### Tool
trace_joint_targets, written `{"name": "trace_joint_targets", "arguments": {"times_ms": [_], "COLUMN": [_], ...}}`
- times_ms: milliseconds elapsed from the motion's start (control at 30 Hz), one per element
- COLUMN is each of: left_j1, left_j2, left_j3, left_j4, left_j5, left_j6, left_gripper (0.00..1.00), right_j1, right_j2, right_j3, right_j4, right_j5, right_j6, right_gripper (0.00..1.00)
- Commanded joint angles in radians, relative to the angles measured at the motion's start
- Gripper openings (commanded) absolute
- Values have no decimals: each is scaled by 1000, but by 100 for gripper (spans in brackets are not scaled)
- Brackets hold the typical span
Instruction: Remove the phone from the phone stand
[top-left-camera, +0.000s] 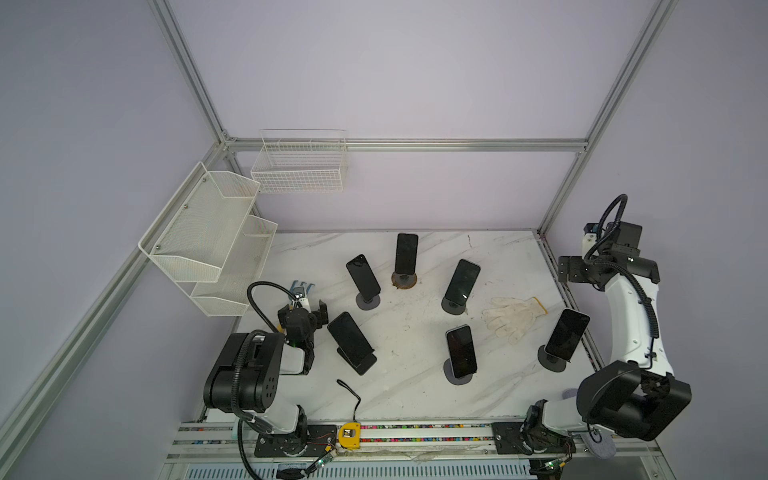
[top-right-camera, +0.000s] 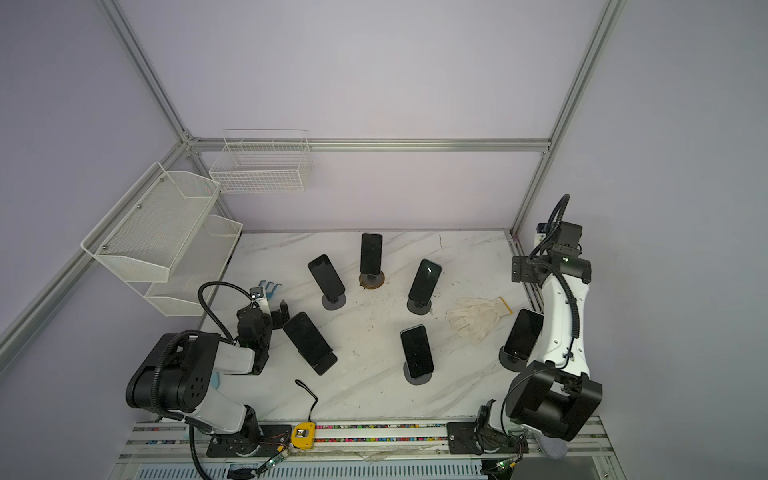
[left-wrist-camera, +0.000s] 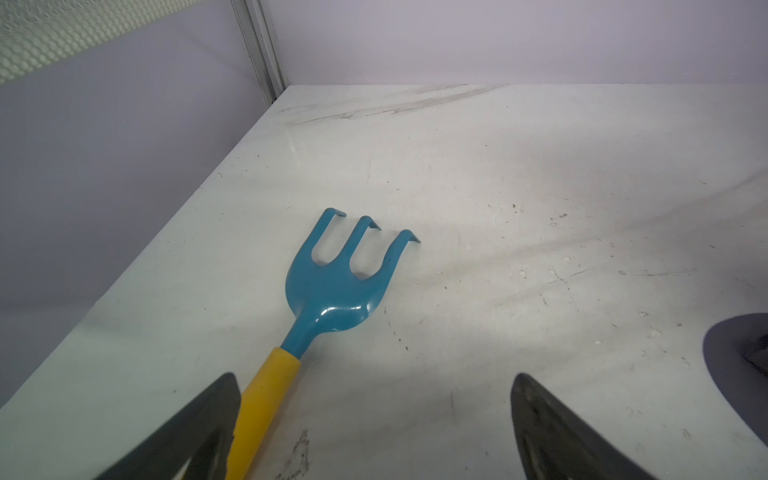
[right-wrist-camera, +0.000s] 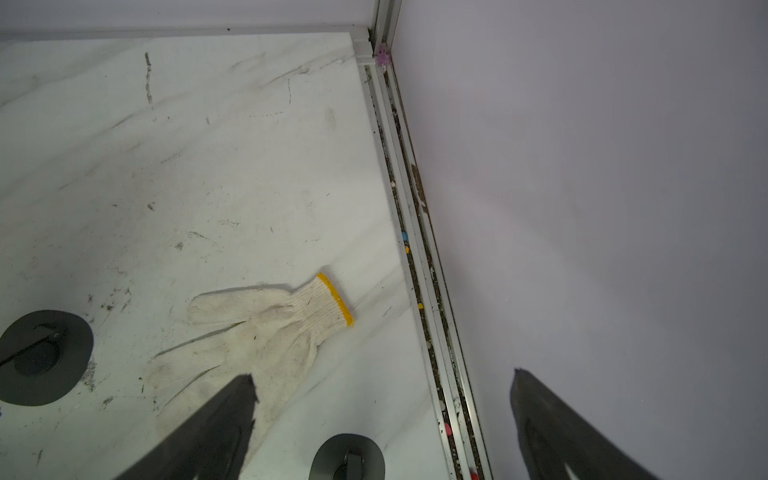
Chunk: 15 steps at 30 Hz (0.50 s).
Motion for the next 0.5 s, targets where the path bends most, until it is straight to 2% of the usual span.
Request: {"name": "trace_joint_targets", "arguments": {"times_ms": [0,167,467], "left_j1": [8,7,8], "left_j2": [0,-1,-1], "left_j3": [78,79,79], "left_j4": [41,42,41], "left_j5": [5,6,5], "left_j6": [7,7,8], "left_gripper": [100,100,100], "right_j1": [-55,-115,-125], "right_j2": [18,15,-3], "right_j3": [31,-52,-141], "right_j4": [-123,-142,-156], "right_j5": [-63,-101,-140], "right_j6": [-20,15,22], "right_gripper": [97,97,97]}}
